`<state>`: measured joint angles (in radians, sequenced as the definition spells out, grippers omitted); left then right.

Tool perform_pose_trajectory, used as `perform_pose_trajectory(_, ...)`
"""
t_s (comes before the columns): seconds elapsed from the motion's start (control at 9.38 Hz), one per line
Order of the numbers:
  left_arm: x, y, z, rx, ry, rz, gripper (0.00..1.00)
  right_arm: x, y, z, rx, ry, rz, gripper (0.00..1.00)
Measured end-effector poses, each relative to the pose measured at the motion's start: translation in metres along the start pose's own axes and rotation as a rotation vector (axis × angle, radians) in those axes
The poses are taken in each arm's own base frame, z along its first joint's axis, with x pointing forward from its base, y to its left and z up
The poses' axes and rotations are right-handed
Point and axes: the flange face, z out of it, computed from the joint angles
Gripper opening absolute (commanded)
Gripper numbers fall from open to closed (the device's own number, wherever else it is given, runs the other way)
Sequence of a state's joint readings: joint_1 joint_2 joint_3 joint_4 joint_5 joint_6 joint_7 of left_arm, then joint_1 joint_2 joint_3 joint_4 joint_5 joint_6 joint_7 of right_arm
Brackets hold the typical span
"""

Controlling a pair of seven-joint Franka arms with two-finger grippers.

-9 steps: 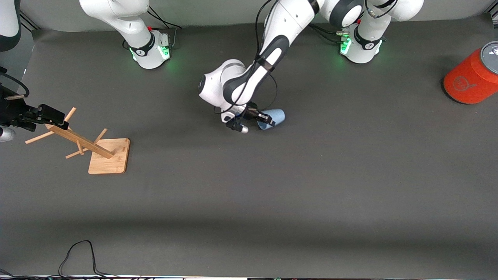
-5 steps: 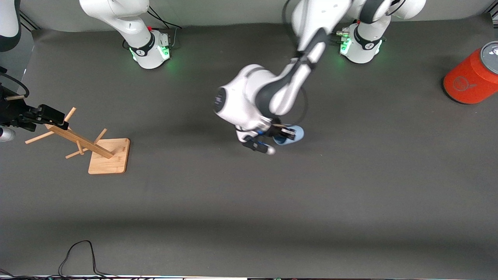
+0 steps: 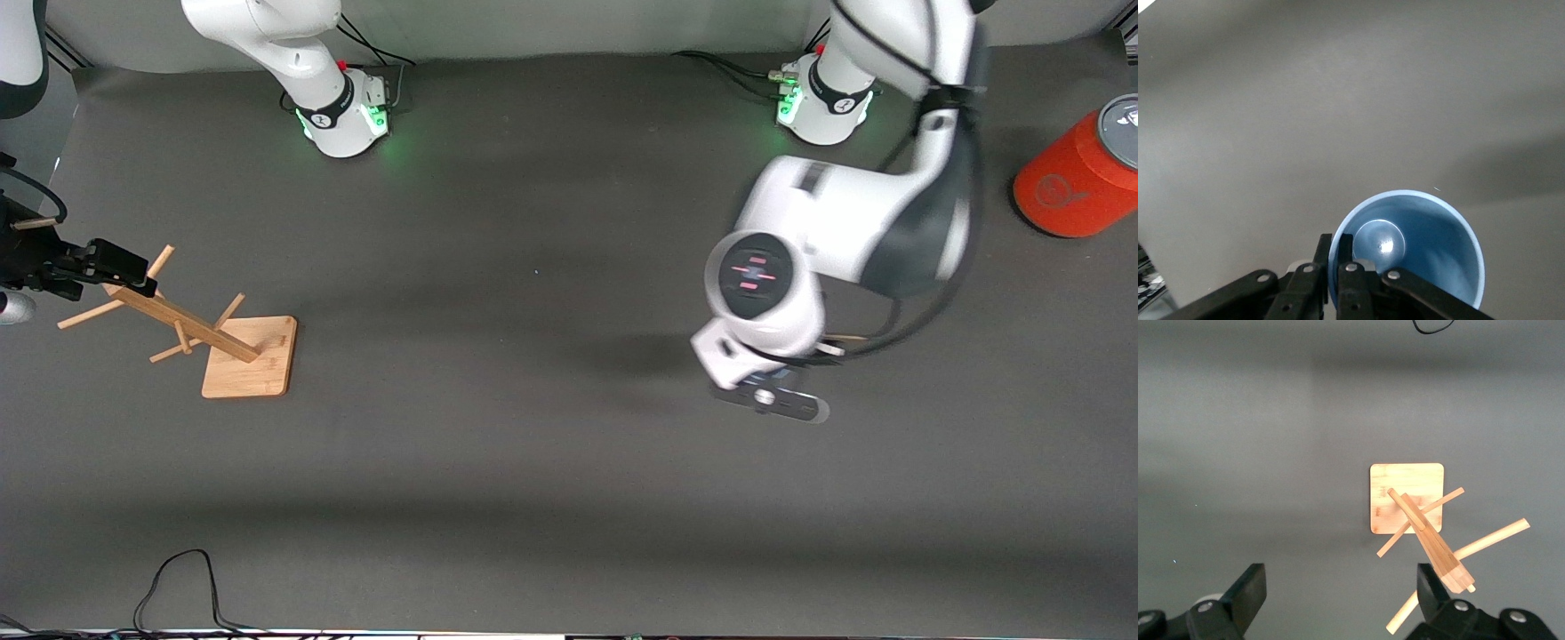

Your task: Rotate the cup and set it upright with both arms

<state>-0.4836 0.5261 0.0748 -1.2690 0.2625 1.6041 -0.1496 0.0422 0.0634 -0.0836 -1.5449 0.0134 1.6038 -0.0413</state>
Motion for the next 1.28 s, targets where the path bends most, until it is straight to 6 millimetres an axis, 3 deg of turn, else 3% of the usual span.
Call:
perform_pose_trajectory(0.32,-0.023,-0.066,0.082,-0.068,0.088,-0.042,0.00,0.000,0.000,0.000,0.000,0.000,0.000,1.00)
perform_pose_trajectory(0.64,-0.051,-0.110,0.163,-0.119,0.120,-0.117,0.00,0.000,0.000,0.000,0.000,0.000,0.001,1.00)
perform_pose_trajectory(0.96,-0.070,-0.130,0.215,-0.166,0.161,-0.188,0.00,0.000,0.000,0.001,0.000,-0.001,0.001,1.00)
perform_pose_trajectory(1.28,-0.079,-0.146,0.245,-0.174,0.173,-0.208,0.00,0.000,0.000,0.001,0.000,-0.001,0.001,1.00)
